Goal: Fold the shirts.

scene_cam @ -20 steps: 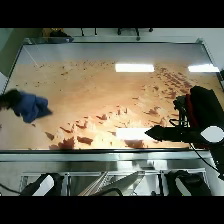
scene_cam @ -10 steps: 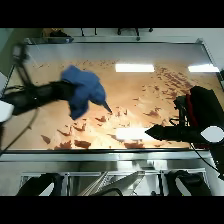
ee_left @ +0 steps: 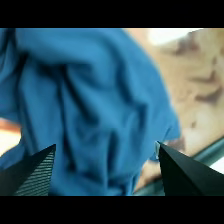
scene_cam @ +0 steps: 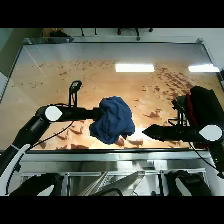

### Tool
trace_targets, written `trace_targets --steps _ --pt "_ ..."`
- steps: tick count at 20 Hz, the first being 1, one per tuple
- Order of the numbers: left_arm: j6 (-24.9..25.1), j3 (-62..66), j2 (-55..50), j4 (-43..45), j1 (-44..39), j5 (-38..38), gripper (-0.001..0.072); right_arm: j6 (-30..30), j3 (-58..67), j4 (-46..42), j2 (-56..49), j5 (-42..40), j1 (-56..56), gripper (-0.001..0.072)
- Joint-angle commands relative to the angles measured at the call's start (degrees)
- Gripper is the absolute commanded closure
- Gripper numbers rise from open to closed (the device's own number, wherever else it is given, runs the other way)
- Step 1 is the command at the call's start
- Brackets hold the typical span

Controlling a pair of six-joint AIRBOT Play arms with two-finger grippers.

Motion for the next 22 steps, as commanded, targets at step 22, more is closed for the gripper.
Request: trace_targets --steps 22 --pt "1.1 -9.0 -10.2 -4.2 -1.3 1.4 0.0008 -21.8 -0.3 19.7 -40.5 -23.9 17.7 0.0299"
